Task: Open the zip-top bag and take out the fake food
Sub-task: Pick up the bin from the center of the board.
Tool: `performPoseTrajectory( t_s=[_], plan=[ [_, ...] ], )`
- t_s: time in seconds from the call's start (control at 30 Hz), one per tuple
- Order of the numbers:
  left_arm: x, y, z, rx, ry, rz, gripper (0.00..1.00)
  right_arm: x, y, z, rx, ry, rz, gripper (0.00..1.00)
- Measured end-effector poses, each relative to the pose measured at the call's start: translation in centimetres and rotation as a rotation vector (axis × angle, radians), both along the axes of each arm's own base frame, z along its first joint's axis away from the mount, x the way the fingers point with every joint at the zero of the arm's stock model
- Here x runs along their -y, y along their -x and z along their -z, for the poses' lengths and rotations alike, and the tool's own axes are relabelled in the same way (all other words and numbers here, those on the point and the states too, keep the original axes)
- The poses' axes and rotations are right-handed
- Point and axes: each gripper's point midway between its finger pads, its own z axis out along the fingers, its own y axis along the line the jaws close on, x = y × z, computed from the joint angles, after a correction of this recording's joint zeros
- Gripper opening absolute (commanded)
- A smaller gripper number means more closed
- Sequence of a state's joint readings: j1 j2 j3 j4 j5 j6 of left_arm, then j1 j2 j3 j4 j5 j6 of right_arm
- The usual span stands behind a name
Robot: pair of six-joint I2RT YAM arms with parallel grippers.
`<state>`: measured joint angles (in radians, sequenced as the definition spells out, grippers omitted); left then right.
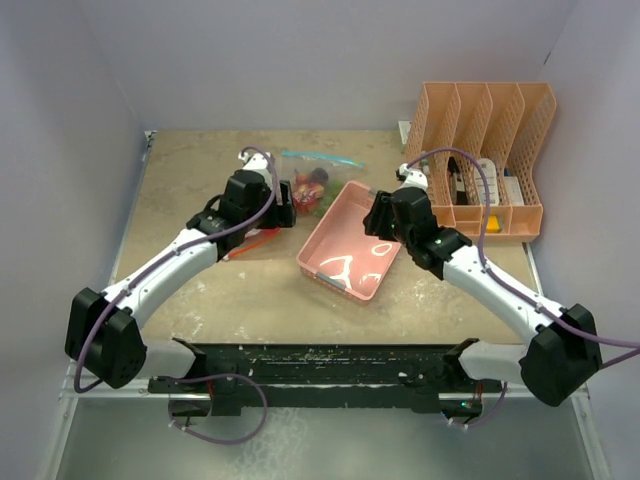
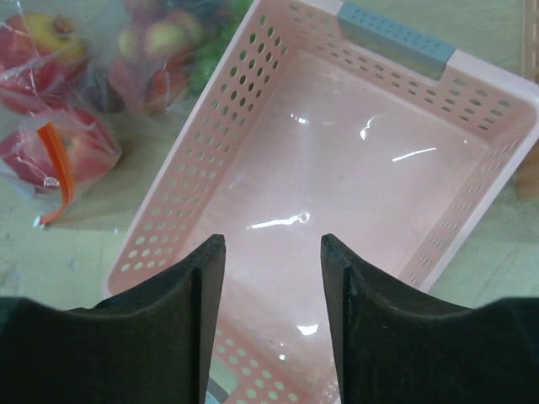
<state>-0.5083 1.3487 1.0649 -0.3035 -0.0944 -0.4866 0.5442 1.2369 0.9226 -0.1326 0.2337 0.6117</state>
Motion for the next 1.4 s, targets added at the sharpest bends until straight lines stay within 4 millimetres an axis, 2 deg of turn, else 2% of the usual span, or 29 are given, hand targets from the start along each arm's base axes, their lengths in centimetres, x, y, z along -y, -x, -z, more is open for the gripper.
performPoseTrajectory(
  t_s=[0.07, 0.17, 0.27, 0.3, 0.33, 0.4, 0.47, 0.53, 0.6, 0.63, 0.73, 0.8, 0.87, 0.9, 0.93, 1.07, 1.2, 1.3, 1.4],
  plan=[
    [0.8, 0.5, 0.2, 0.008, 0.005, 0.023, 0.86, -0.5, 0.4, 0.2, -0.006, -0.003, -0.001, 0.71],
    [2.9, 2.3, 1.4, 0.001, -0.006, 0.085, 0.99, -0.5, 0.7, 0.8, -0.02, -0.003, 0.01, 0.73],
    [5.7, 4.0, 2.9, -0.003, -0.052, 0.152, 0.99, 0.2, 1.3, 1.9, -0.051, 0.021, 0.032, 0.73],
    [5.7, 4.0, 2.9, -0.003, -0.052, 0.152, 0.99, 0.4, 1.4, 2.2, -0.059, 0.028, 0.036, 0.73],
    [7.3, 5.1, 3.6, -0.007, -0.074, 0.196, 0.99, 0.7, 1.7, 2.3, -0.067, 0.035, 0.042, 0.73],
    [8.6, 5.5, 5.0, -0.016, -0.121, 0.216, 0.99, 1.2, 2.2, 2.2, -0.068, 0.038, 0.048, 0.72],
    [9.3, 5.4, 7.1, -0.037, -0.178, 0.223, 0.99, 1.5, 2.7, 1.4, -0.045, 0.028, 0.049, 0.72],
    [8.9, 5.0, 8.9, -0.059, -0.232, 0.209, 1.0, 1.8, 3.1, 0.3, -0.019, 0.015, 0.045, 0.72],
    [8.2, 4.5, 10.7, -0.079, -0.296, 0.181, 0.94, 1.9, 3.2, -0.7, 0.006, 0.0, 0.044, 0.72],
    [7.9, 4.1, 11.3, -0.086, -0.323, 0.164, 0.89, 1.9, 3.3, -1.0, 0.015, -0.005, 0.042, 0.72],
    [7.3, 3.3, 12.2, -0.091, -0.379, 0.134, 0.53, 2.1, 3.6, -0.8, 0.017, -0.001, 0.04, 0.72],
    [7.3, 2.8, 12.1, -0.083, -0.4, 0.124, 0.34, 2.3, 3.8, -0.2, 0.006, 0.01, 0.038, 0.72],
    [7.3, 2.5, 11.7, -0.068, -0.413, 0.126, 0.11, 2.3, 3.8, 0.4, -0.007, 0.023, 0.036, 0.72],
    [7.3, 2.4, 11.5, -0.064, -0.414, 0.123, 0.03, 2.3, 3.7, 0.5, -0.011, 0.026, 0.035, 0.72],
    [7.4, 2.2, 11.3, -0.058, -0.417, 0.126, 0.0, 2.3, 3.7, 0.7, -0.015, 0.031, 0.034, 0.72],
    [7.7, 2.3, 10.6, -0.042, -0.41, 0.147, 0.0, 2.2, 3.7, 1.3, -0.032, 0.043, 0.033, 0.72],
    [7.4, 2.3, 8.9, -0.014, -0.403, 0.153, 0.0, 2.2, 3.6, 1.5, -0.034, 0.052, 0.03, 0.72],
    [6.9, 2.5, 6.9, 0.007, -0.384, 0.161, 0.0, 2.2, 3.5, 1.9, -0.046, 0.066, 0.027, 0.71],
    [5.8, 2.6, 3.8, 0.037, -0.332, 0.169, 0.0, 2.2, 3.5, 2.0, -0.051, 0.07, 0.025, 0.71]
  ],
)
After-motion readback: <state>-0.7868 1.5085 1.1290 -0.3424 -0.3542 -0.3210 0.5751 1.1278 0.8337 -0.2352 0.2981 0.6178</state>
